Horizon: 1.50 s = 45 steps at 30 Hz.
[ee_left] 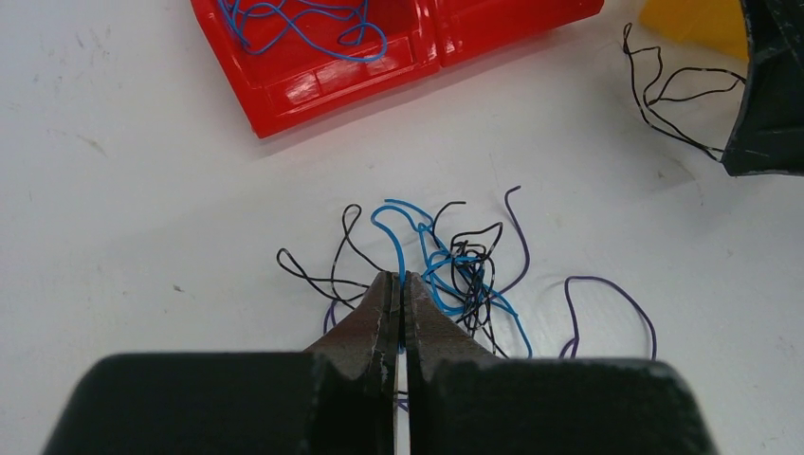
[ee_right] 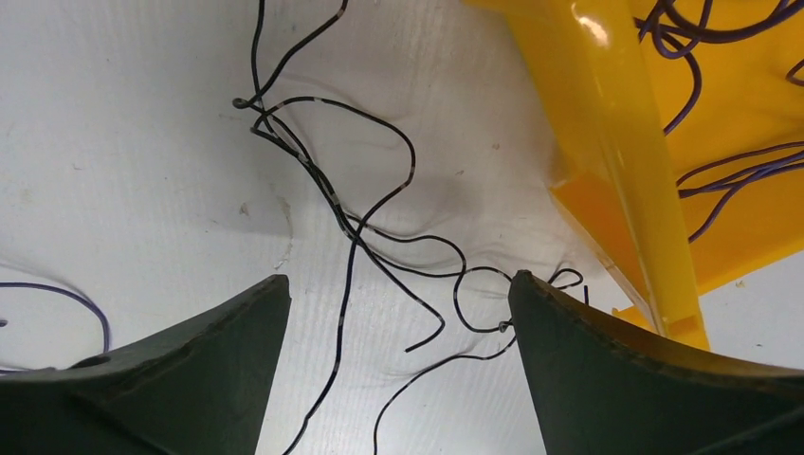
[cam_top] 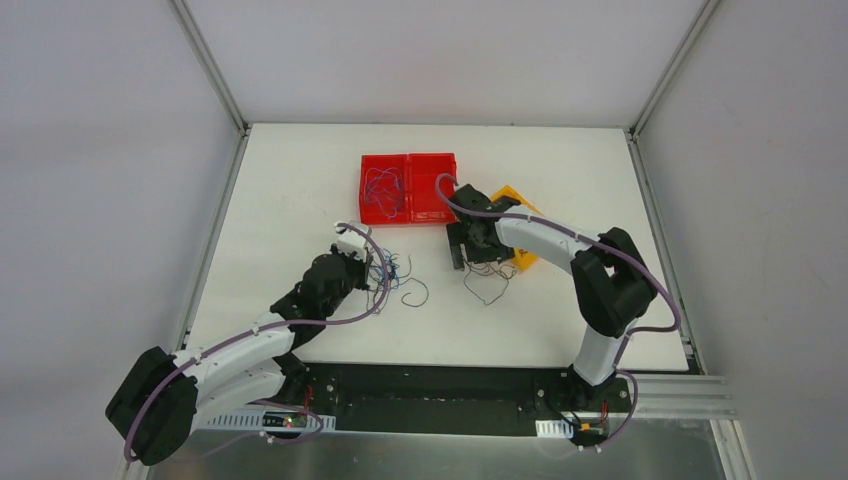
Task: Untangle the cables
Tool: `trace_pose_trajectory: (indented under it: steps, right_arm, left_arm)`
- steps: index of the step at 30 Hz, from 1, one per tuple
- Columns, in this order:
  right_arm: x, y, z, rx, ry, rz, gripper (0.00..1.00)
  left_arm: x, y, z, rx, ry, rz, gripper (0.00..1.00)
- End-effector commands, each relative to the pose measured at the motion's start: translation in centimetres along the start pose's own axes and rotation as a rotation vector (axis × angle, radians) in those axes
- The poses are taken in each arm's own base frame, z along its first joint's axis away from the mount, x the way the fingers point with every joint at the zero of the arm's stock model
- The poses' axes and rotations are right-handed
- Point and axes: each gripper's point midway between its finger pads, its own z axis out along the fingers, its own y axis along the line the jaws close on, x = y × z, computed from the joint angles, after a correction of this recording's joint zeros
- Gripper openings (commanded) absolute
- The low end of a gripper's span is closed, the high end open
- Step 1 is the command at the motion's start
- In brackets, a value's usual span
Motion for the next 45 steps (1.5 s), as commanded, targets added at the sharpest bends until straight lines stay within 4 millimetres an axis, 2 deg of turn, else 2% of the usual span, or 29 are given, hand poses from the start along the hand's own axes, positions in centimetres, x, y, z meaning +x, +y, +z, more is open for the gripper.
trace_pose_trajectory:
  steps: [1, 8, 11, 13, 16, 19, 24, 29, 38, 42, 45]
  right_arm:
    - [0.9, -0.6, 0.7, 0.027, 0.016, 0.015, 0.88]
    - [2.7, 0.4, 1.9, -0.017, 0.053, 0.083, 0.83]
    - [3.6, 0.5, 2.2, -0.032, 0.064, 0.108, 0.75]
    - [4.1, 0.5, 2.4, -0.040, 0.072, 0.117, 0.62]
    - [4.7, 0.7, 2.5, -0.051, 0.087, 0.118, 0.25]
    - [4.6, 0.7, 2.2, -0.039, 0.077, 0.108, 0.00]
    - [3.0, 1.2, 0.0, -0.060, -0.004, 0.097, 0.00]
    - [-0.2, 2.5, -4.4, -0.164, -0.122, 0.106, 0.00]
    - [-6.8, 4.8, -13.9, -0.380, -0.346, 0.118, 0.00]
    - [-9.7, 5.4, -16.6, -0.440, -0.425, 0.135, 0.00]
    - [-12.0, 5.8, -17.8, -0.485, -0.497, 0.174, 0.00]
  left_arm:
    - [-1.0, 0.1, 0.0, 0.004, -0.049, 0.000, 0.00]
    - [-1.0, 0.2, -0.2, 0.004, -0.056, 0.005, 0.00]
    - [-0.8, 0.5, -0.2, -0.011, -0.054, 0.007, 0.00]
    - [-0.9, 0.5, -0.3, -0.011, -0.060, 0.005, 0.00]
    - [-1.0, 0.6, -0.3, -0.013, -0.065, 0.006, 0.00]
    - [-1.1, 0.7, -0.3, -0.021, -0.065, 0.006, 0.00]
    - [-1.2, 0.9, -0.5, -0.029, -0.075, 0.003, 0.00]
    - [-1.2, 0.8, -0.6, -0.023, -0.080, 0.001, 0.00]
    - [-1.4, 0.7, -0.7, -0.013, -0.086, -0.003, 0.00]
    - [-1.5, 0.7, -0.8, -0.011, -0.092, -0.005, 0.00]
    - [-1.4, 0.6, -0.8, -0.009, -0.092, -0.008, 0.00]
